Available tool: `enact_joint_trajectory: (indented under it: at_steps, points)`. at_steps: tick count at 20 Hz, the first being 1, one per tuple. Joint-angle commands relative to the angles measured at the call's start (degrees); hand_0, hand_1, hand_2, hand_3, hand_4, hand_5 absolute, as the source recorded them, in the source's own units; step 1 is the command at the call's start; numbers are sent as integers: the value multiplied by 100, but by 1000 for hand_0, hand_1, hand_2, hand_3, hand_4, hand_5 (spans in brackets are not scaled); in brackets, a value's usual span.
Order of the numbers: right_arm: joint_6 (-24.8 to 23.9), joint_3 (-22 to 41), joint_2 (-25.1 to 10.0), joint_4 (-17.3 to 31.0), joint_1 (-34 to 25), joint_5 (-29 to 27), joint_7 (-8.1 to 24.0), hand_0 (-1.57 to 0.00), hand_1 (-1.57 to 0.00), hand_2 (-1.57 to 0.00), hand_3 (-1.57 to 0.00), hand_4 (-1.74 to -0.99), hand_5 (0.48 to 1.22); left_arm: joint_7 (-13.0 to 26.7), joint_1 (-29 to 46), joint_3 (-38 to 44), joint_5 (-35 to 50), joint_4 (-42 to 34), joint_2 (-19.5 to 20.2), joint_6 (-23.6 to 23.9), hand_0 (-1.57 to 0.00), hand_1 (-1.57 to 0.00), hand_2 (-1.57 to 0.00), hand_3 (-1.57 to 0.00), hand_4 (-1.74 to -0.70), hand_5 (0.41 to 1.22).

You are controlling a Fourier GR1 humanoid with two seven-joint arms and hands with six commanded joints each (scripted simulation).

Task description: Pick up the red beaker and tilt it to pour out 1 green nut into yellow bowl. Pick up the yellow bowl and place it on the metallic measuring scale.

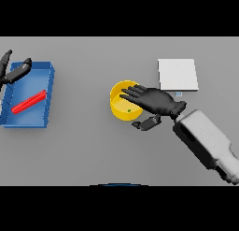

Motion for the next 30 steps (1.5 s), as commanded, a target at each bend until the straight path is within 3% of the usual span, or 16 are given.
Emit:
enact_joint_trajectory:
  at_steps: [1,6,8,13,17,18,19,20,23,26,30]
  points:
    - [50,64,7,129,-109,29,-104,1,1,1,1,-1155,646,58,-64,-18,-33,52,-36,31,1,1,1,1,-808,695]
    - [530,399,130,541,-534,173,-142,1,1,1,1,-1164,670,-63,-74,-16,-77,141,-35,46,1,1,1,1,-807,700]
    - [612,497,257,791,-737,258,-29,1,1,1,1,-1174,674,-85,-60,-12,-62,103,31,-29,1,1,1,1,-801,703]
    - [714,629,358,1269,-904,333,-89,1,1,1,-12,-1188,693,-141,-79,2,-99,262,46,-42,1,1,1,1,-792,708]
    - [684,624,474,1484,-1029,365,6,-48,-60,-88,-130,-1261,809,-197,-74,13,-77,165,80,-59,1,1,1,1,-791,712]
    - [696,621,449,1427,-1017,344,-74,-193,-183,-189,-215,-1309,891,-172,-92,-8,-76,168,36,-49,1,1,1,1,-791,711]
    - [600,656,483,1470,-994,382,-121,-455,-407,-349,-322,-1363,957,-173,-89,-16,-95,152,53,-47,1,1,1,1,-789,710]
    - [560,662,453,1453,-976,366,-232,-678,-640,-594,-572,-1435,1010,-167,-126,-19,-110,208,54,-58,1,1,1,1,-788,710]
    - [658,684,431,1443,-1007,303,-326,-1114,-1094,-1071,-882,-1578,1113,-202,-72,-30,-122,209,35,-32,1,1,1,1,-787,707]
    - [736,693,372,1306,-941,218,-223,-1337,-1327,-1246,-1066,-1658,1166,-162,-65,-25,-109,200,78,-85,1,1,1,1,-784,711]
    - [921,647,316,1242,-1035,109,-112,-1475,-1471,-1353,-1185,-1707,1198,-184,-169,7,-58,254,51,-115,1,1,1,1,-786,707]
